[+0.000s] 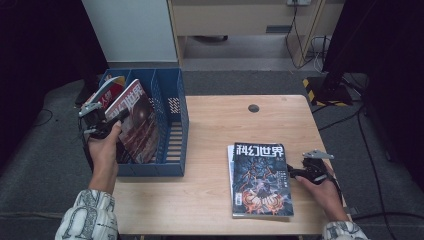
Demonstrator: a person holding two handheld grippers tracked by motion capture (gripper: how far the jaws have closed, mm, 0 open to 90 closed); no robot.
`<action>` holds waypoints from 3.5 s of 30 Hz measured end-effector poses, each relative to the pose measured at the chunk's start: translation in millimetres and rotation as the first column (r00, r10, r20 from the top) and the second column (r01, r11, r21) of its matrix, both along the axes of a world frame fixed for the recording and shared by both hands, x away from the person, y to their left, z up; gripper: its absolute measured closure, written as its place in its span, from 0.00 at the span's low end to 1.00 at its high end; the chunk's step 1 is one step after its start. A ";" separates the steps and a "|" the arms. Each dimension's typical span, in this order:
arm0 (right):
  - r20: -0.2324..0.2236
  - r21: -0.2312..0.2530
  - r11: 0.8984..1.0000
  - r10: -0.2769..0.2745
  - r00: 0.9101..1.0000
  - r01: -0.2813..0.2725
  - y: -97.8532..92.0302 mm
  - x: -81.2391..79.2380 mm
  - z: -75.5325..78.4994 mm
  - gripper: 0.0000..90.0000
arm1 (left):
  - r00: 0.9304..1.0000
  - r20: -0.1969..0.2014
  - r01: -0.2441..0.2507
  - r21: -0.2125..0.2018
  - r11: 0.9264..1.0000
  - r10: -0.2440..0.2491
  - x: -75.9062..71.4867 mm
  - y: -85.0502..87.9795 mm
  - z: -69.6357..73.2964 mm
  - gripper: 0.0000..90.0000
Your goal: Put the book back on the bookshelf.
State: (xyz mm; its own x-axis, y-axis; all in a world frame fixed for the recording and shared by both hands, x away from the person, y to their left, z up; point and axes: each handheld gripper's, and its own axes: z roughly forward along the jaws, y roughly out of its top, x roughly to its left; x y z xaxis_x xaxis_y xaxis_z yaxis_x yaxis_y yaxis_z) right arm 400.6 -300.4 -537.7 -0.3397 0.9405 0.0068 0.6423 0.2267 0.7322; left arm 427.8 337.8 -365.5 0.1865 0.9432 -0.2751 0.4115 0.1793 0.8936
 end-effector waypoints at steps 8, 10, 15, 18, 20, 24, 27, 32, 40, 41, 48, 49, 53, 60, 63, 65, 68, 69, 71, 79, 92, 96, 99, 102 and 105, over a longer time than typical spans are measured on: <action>0.000 0.000 1.000 0.000 1.000 0.000 0.0 0.0 0.0 0.22 | 0.999 -0.039 0.022 0.012 1.000 -0.021 -5.8 5.0 -0.1 0.91; 0.000 0.002 1.000 -0.001 1.000 0.001 0.2 0.0 0.0 0.22 | 0.998 -0.051 0.027 0.019 0.999 -0.026 -7.7 7.1 0.7 0.91; 0.000 0.000 1.000 0.000 1.000 0.000 0.0 0.0 0.0 0.22 | 0.998 -0.059 0.039 0.026 0.999 -0.037 -11.0 9.9 2.6 0.90; 0.000 0.000 1.000 0.000 1.000 0.000 0.0 0.0 0.0 0.22 | 0.998 -0.051 0.038 0.024 0.999 -0.037 -12.7 10.1 7.3 0.89; 0.000 0.000 1.000 0.000 1.000 0.000 0.0 0.0 0.0 0.22 | 0.998 -0.040 0.047 0.012 0.999 -0.046 -13.9 11.6 12.3 0.86; 0.000 0.000 1.000 0.000 1.000 0.000 0.0 0.0 0.0 0.22 | 0.998 -0.028 0.049 -0.001 0.999 -0.049 -13.6 14.9 21.4 0.84; 0.000 0.000 1.000 0.000 1.000 0.000 0.0 0.0 0.0 0.22 | 0.997 -0.041 0.061 0.005 0.998 -0.060 -11.3 14.2 26.2 0.82; 0.001 -0.001 1.000 0.001 1.000 -0.001 -0.1 -0.1 0.0 0.22 | 0.994 -0.078 0.079 0.008 0.997 -0.078 -5.5 12.6 30.9 0.81; 0.001 0.000 1.000 0.002 1.000 -0.002 -0.2 0.0 0.0 0.22 | 0.989 -0.116 0.090 0.026 0.996 -0.087 -1.0 12.2 28.3 0.92; 0.001 0.000 1.000 0.002 1.000 -0.002 -0.2 0.0 0.0 0.22 | 0.989 -0.115 0.096 0.017 0.995 -0.093 -0.7 12.4 28.2 0.93; 0.001 0.000 1.000 0.002 1.000 -0.002 -0.2 0.0 0.0 0.22 | 0.992 -0.087 0.096 0.033 0.995 -0.093 -2.0 6.7 32.1 0.93; 0.001 0.000 1.000 0.002 1.000 -0.002 -0.2 0.0 0.0 0.22 | 0.993 -0.083 0.091 0.036 0.995 -0.087 -2.0 5.6 33.8 0.93; 0.001 0.000 1.000 0.002 1.000 -0.002 -0.2 0.0 0.0 0.22 | 0.996 -0.053 0.071 0.038 0.997 -0.069 -0.7 3.3 41.1 0.93; 0.000 0.000 1.000 0.003 1.000 -0.003 -0.2 0.0 0.0 0.22 | 0.999 -0.020 0.043 0.035 0.998 -0.042 13.0 1.3 40.5 0.93; 0.000 0.001 1.000 0.003 1.000 -0.003 -0.3 0.0 0.0 0.22 | 0.999 -0.015 0.036 0.039 0.999 -0.036 19.4 -0.8 36.1 0.93; 0.000 0.001 1.000 0.006 1.000 -0.006 -0.5 0.2 0.0 0.22 | 0.999 -0.009 0.032 0.037 0.999 -0.031 22.4 -1.4 32.9 0.93; 0.001 0.001 1.000 0.008 1.000 -0.008 -0.6 0.3 -0.1 0.22 | 1.000 -0.005 0.013 0.030 0.999 -0.013 25.0 -1.1 28.7 0.93; 0.002 0.001 1.000 0.008 1.000 -0.008 -0.6 0.3 -0.1 0.22 | 1.000 -0.004 0.005 0.032 0.999 -0.005 26.0 -0.9 27.3 0.93; 0.001 0.001 1.000 0.008 1.000 -0.008 -0.6 0.3 -0.1 0.22 | 1.000 -0.004 0.006 0.030 1.000 -0.006 28.3 -0.6 25.3 0.93; 0.000 0.002 1.000 0.007 1.000 -0.007 -0.6 0.2 0.0 0.22 | 1.000 -0.002 -0.009 0.035 0.999 0.009 34.7 -4.1 22.2 0.93; -0.001 0.002 1.000 0.008 1.000 -0.008 -0.6 0.2 0.0 0.22 | 1.000 -0.022 0.003 0.024 1.000 -0.002 34.1 -1.3 22.1 0.92; -0.001 0.002 1.000 0.009 1.000 -0.009 -0.7 0.2 0.0 0.22 | 0.999 -0.033 0.003 0.019 1.000 -0.002 33.9 -1.1 21.7 0.87; 0.000 0.002 1.000 0.008 1.000 -0.008 -0.7 0.2 0.0 0.22 | 0.999 -0.036 0.035 0.110 0.993 -0.031 33.4 -6.9 23.2 0.81; 0.000 0.001 1.000 0.008 1.000 -0.008 -0.7 0.2 0.0 0.22 | 0.999 -0.038 0.035 0.153 0.988 -0.030 31.9 -11.1 24.7 0.71; 0.001 0.000 1.000 0.008 1.000 -0.008 -0.7 0.3 -0.1 0.22 | 0.999 -0.035 0.029 0.137 0.990 -0.025 30.6 -11.3 25.0 0.68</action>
State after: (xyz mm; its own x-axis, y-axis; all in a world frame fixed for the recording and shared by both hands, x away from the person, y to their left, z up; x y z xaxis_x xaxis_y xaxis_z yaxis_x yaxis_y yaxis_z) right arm 400.9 -301.1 -537.8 -0.3477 0.9376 0.0068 0.6394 0.2319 0.7331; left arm 458.4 326.5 -340.5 0.2053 0.9671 -0.1501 0.4444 0.0445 0.8947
